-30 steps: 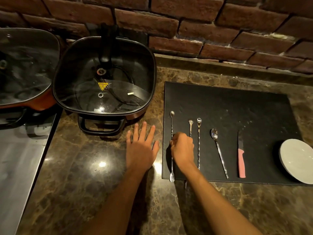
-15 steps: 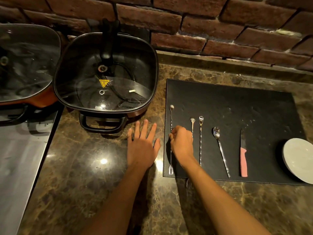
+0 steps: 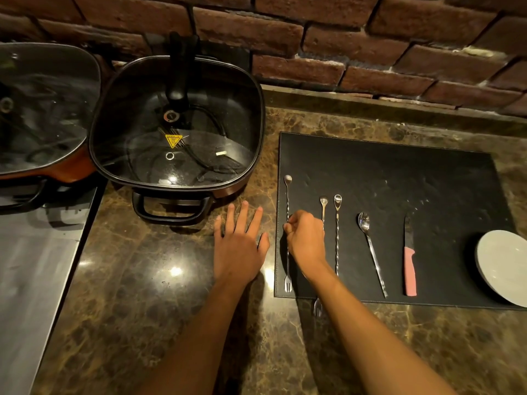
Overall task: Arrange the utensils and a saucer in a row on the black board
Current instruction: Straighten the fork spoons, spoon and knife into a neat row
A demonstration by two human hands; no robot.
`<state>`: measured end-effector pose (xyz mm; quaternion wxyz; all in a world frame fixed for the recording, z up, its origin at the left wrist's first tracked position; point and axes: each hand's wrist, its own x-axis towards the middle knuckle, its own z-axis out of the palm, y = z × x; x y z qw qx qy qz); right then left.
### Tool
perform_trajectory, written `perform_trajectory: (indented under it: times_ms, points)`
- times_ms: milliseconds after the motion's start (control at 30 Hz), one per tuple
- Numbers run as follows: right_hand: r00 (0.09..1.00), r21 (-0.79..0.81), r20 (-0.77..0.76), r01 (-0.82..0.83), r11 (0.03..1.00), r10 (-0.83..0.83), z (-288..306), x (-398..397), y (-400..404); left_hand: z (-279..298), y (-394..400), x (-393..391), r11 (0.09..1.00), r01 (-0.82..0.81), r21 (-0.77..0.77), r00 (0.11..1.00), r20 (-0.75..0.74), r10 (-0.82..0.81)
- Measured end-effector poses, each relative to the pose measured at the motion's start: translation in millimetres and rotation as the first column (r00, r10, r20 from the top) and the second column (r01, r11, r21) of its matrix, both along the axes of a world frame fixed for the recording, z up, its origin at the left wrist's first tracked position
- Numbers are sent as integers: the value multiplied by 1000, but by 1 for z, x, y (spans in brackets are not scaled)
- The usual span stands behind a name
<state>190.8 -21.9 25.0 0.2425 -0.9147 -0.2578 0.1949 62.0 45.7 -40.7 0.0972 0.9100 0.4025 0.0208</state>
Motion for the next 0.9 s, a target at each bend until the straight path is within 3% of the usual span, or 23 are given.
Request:
perform_trajectory:
  times_ms: [233,367,600,900]
  points:
    - [992,85,-54,121,989,-116,7,11,-24,3,-1,0,1000,-4,1,1000,-1,4]
    - [983,1,-25,182,983,-182,9,19,-57,5,-1,0,1000,-11,-23,1000,6,11]
    - [990,-151,27,140,979,-138,10,5,-73,4,0,0,998,-26,-54,999,25,27]
    - [995,-131,40,98,987,-93,13,8,-50,0,0,-1,999,-25,-38,999,46,26]
